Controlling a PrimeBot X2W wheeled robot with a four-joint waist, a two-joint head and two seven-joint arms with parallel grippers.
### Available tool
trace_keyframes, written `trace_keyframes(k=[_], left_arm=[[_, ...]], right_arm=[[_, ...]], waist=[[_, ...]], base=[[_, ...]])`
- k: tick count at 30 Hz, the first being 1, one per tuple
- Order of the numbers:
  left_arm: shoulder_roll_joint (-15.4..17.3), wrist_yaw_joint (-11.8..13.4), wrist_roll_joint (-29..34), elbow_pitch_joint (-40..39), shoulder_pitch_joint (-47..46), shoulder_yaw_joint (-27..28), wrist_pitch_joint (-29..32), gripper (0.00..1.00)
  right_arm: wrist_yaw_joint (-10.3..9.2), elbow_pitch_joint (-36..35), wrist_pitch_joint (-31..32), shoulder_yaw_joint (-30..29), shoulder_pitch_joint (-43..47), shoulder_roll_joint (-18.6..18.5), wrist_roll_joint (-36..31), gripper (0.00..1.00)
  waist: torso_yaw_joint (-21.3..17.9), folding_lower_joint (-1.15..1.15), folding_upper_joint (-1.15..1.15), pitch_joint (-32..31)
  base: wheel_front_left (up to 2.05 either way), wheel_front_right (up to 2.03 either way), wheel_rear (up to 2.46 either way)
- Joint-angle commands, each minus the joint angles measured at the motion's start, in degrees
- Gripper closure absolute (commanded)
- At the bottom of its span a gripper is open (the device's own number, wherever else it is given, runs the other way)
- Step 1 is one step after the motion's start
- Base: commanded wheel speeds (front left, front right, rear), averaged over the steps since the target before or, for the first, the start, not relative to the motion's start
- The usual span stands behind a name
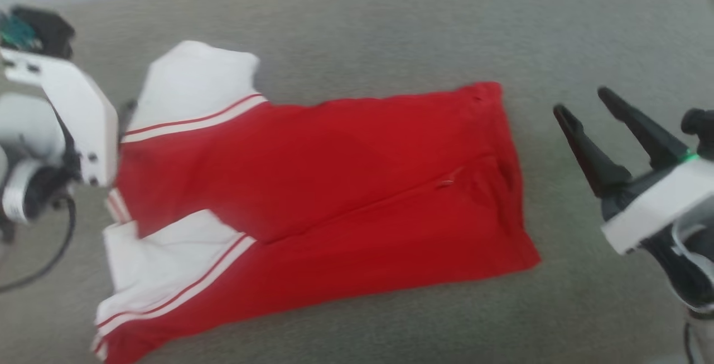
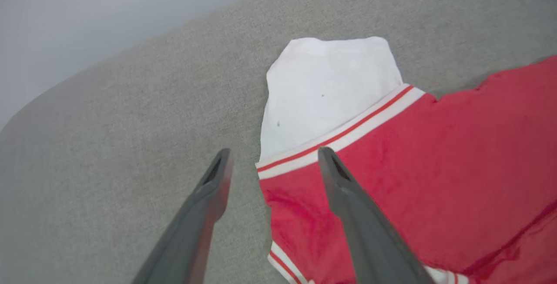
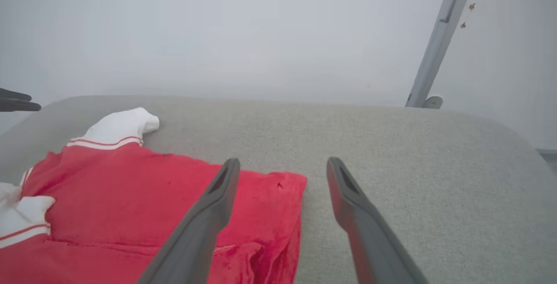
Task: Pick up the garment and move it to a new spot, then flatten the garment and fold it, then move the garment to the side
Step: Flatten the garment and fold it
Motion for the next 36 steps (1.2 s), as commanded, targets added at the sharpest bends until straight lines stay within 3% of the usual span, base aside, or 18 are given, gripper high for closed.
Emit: trace_keyframes(k=[1, 6, 11, 18, 22, 23, 24, 28, 36], left_arm=[[-0.84, -1.29, 0.95, 2.62, -2.13, -0.17, -0.49, 0.00], [-2.50, -5.81, 2.91, 10.99, -8.87, -0.91, -1.13, 0.00], [-3.43, -8.55, 4.54, 19.78, -14.00, -1.22, -1.33, 0.00], [-5.94, -9.14, 4.01, 29.73, -17.73, -1.87, 1.24, 0.00], [-8.08, -7.71, 2.52, 34.75, -16.98, -2.56, 5.00, 0.00], [-8.58, -7.09, 1.81, 36.00, -16.62, -2.61, 6.50, 0.58], [-9.00, -6.11, 1.15, 37.09, -16.35, -2.48, 7.67, 1.00], [-10.68, -4.99, 1.30, 37.91, -17.33, -3.02, 8.70, 1.00], [-13.61, -6.17, 2.92, 36.94, -21.44, -3.86, 6.63, 1.00]], right_arm=[[-0.03, 0.78, -2.47, 1.28, -1.34, 0.57, -0.69, 0.00], [-0.03, 3.90, -8.32, 4.86, -4.20, 2.15, -0.24, 0.00], [-0.03, 7.08, -11.56, 7.92, -6.36, 2.67, 1.42, 0.00], [-0.03, 9.74, -13.58, 10.07, -7.99, 1.85, 3.34, 0.00], [-0.03, 10.56, -13.11, 11.02, -8.39, 1.38, 4.42, 0.00], [-0.03, 10.76, -12.61, 11.25, -8.74, 1.20, 4.80, 0.00], [-0.03, 10.90, -12.07, 11.48, -9.11, 1.13, 5.29, 0.00], [-0.03, 11.73, -9.34, 12.33, -10.57, 0.56, 6.97, 0.00], [-0.03, 14.56, -1.40, 14.59, -17.62, -0.40, 9.25, 0.00]], waist=[[-3.02, 0.00, 0.00, 1.81], [-7.00, 0.00, 0.00, 4.54], [-10.44, 0.00, 0.00, 7.23], [-12.27, 0.00, 0.00, 9.70], [-12.09, 0.00, 0.00, 10.41], [-11.97, 0.00, 0.00, 10.57], [-11.81, 0.00, 0.00, 10.72], [-10.63, 0.00, 0.00, 11.36], [-7.55, 0.00, 0.00, 12.25]], base=[[0.00, 0.00, 0.00], [0.00, 0.00, 0.00], [0.00, 0.00, 0.00], [0.00, 0.00, 0.00], [0.00, 0.00, 0.00], [0.00, 0.00, 0.00], [0.00, 0.00, 0.00], [0.00, 0.00, 0.00], [0.00, 0.00, 0.00]])
